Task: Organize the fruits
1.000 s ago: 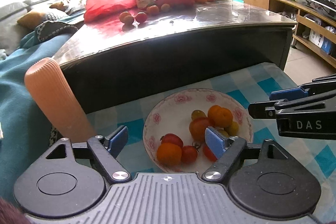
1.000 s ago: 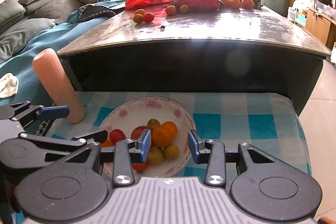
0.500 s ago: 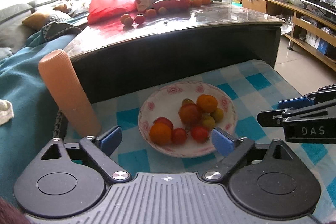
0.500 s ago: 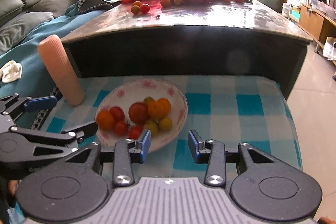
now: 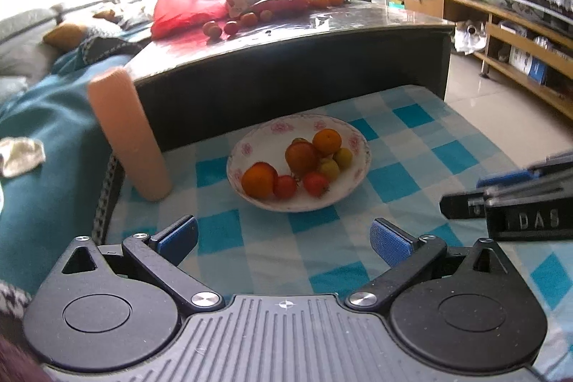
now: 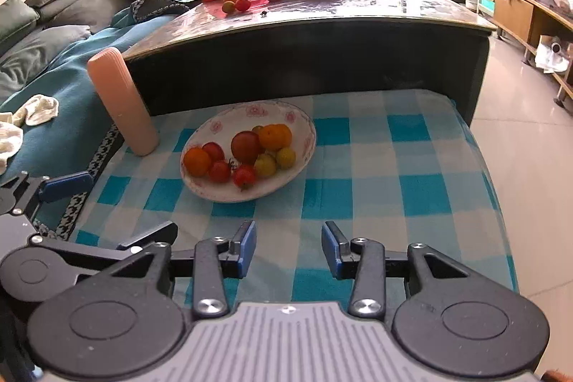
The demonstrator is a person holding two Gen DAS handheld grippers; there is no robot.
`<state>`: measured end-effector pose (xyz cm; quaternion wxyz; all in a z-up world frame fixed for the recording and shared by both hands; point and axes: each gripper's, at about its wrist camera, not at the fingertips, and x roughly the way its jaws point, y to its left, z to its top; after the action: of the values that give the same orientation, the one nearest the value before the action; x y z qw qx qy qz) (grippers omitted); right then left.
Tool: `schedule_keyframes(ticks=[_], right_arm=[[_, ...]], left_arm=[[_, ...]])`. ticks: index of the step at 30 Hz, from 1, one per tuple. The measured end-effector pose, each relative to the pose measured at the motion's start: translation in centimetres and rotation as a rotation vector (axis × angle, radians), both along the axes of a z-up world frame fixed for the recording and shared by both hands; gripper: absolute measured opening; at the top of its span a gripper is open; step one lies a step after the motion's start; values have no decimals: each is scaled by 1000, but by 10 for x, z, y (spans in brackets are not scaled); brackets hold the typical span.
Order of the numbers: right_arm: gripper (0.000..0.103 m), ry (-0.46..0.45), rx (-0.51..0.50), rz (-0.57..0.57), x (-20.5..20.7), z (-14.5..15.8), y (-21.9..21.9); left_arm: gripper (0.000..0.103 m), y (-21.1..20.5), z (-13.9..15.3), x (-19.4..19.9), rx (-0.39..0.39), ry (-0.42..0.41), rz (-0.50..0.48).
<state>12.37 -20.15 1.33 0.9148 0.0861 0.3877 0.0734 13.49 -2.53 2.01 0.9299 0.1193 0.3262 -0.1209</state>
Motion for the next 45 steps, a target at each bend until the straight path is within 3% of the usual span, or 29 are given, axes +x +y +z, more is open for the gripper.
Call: schedule_keyframes(ticks=[3,10,24,45], right_arm=[[56,7,6,-7,-15,-2,0],[57,17,0,-13,-44,-7,4],[59,14,56,-63,-103,-5,-1],[59,43,34,-56,-126,-16,11]], left_arm=[[103,5,-1,-9,-35,21,18],[103,-3,-4,-32,8,10,8],[103,-1,-7,-70,-37,43,-1],[103,7,-16,-86,-62,99,51]])
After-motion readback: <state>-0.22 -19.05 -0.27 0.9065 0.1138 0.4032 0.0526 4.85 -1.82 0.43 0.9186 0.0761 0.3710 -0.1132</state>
